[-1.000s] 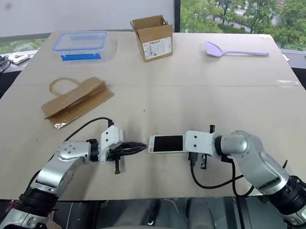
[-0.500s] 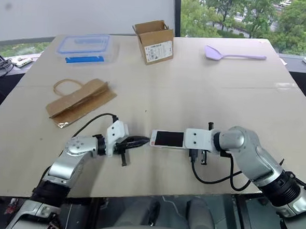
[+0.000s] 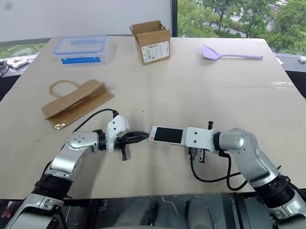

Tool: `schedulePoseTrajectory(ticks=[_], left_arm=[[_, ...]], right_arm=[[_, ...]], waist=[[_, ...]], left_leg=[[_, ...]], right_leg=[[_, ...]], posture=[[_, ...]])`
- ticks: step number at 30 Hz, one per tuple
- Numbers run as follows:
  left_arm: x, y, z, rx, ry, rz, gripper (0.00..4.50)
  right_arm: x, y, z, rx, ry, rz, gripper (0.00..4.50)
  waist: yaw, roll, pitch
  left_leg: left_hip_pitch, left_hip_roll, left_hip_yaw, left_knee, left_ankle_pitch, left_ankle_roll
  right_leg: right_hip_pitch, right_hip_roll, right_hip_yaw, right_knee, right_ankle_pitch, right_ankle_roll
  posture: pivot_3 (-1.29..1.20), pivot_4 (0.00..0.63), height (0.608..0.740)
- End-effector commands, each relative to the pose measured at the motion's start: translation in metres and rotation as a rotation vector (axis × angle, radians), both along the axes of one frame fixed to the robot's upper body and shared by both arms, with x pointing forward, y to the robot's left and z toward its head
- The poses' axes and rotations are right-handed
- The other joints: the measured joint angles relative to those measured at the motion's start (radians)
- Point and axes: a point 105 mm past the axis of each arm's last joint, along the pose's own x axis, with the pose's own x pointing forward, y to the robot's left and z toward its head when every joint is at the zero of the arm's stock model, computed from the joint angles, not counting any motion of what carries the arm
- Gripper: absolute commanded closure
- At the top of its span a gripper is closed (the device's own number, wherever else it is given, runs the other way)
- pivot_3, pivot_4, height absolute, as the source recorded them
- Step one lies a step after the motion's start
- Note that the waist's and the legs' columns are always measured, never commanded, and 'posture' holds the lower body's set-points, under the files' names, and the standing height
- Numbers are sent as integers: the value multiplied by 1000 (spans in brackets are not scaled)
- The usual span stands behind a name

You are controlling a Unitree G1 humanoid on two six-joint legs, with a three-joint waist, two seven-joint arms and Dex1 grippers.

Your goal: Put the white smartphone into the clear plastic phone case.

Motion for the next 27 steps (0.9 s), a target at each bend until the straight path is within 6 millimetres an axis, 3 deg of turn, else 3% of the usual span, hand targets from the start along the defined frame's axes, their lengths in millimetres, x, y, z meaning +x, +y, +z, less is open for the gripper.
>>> schedulePoseTrajectory(ticks=[1,7,13,18,22,27], left_arm=[[5,14,27,-64,5,23,4407],[0,-18,57,-171,39,-124,4407],[7,-50,57,-169,23,-166,4407],[13,-33,54,-129,16,-82,4407],[6,-16,45,-75,28,-55,4407],[-2,-9,35,-52,48,-26,4407]], right_arm=[[9,-24,10,14,-52,-130,4500],[5,-27,20,116,-54,-200,4500],[3,-8,17,129,-45,-158,4500],[2,-9,16,119,-48,-171,4500],[-3,-9,20,135,-51,-172,4500],[-17,2,28,190,-12,-121,4500]], waist=[[1,0,0],[17,0,2],[0,0,2],[-4,0,2],[-1,0,2],[9,0,3]], left_leg=[[-3,0,0,0,0,0],[-14,-3,-2,0,1,-2],[-24,-2,-1,0,3,-5],[-24,-1,2,-2,3,-5],[-24,-1,2,-2,3,-5],[-25,-1,1,-1,3,-5]], right_leg=[[-3,0,0,0,1,-1],[-12,-2,-1,-1,2,-3],[-23,-1,0,-1,2,-4],[-25,0,2,-1,2,-3],[-25,0,2,-1,2,-3],[-25,-1,1,-2,2,-3]], posture=[[0,150,740],[0,150,740],[0,150,740],[0,150,740],[0,150,740],[0,150,740]])
